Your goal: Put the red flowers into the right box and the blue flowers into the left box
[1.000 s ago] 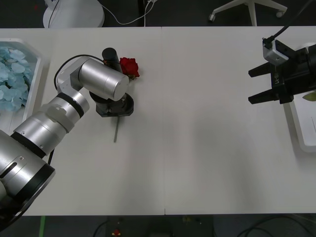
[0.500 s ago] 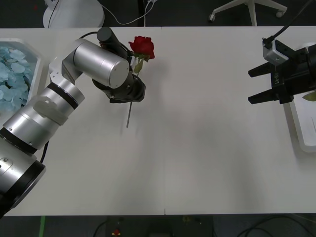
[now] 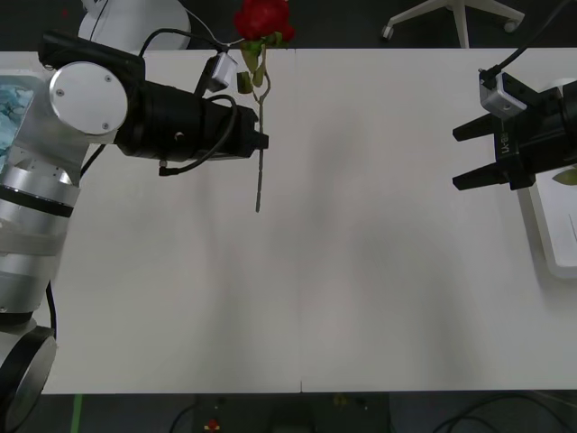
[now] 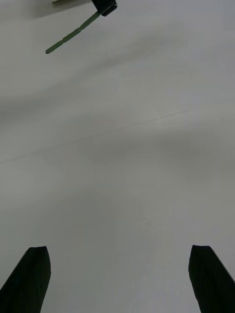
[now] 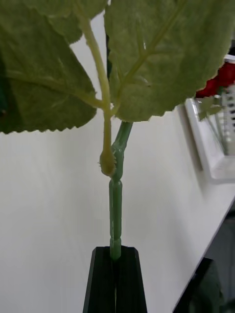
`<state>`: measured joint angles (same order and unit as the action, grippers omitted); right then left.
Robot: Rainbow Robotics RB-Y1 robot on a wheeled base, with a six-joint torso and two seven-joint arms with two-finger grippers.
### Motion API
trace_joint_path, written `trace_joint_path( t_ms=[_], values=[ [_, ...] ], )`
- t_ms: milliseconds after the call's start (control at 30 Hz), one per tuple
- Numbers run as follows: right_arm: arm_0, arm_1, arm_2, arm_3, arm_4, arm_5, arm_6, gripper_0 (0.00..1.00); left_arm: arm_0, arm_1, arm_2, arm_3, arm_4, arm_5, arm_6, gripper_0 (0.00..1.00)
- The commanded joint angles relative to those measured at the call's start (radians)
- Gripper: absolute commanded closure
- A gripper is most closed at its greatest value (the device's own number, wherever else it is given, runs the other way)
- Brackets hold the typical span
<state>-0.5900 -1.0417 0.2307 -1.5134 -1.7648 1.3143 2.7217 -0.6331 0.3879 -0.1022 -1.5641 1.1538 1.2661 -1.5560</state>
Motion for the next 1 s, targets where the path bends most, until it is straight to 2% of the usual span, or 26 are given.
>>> trace_joint_path(
  t_ms=[33,233,400,767,1000],
  values=[
    [0.01,-0.041,0.001,-0.011,-0.035,0.003,-0.016,0.19,0.023,0.042,0.012,-0.042,0.201,-0.005,-0.263,1.0],
    [0.01,-0.041,0.001,0.044,-0.104,0.037,-0.016,0.18,0.023,0.042,0.012,-0.04,0.432,-0.016,-0.403,1.0],
    [0.048,-0.041,0.001,0.064,-0.2,0.04,-0.019,0.19,0.023,0.042,0.009,-0.042,0.572,-0.014,-0.431,1.0],
    [0.203,-0.031,0.001,0.062,-0.516,0.025,-0.318,0.19,0.023,0.042,-0.005,-0.042,0.624,-0.017,-0.438,1.0],
    [0.257,0.003,0.001,0.028,-0.536,0.023,-0.33,0.19,0.024,0.042,-0.014,-0.042,0.63,-0.021,-0.434,1.0]
  ],
)
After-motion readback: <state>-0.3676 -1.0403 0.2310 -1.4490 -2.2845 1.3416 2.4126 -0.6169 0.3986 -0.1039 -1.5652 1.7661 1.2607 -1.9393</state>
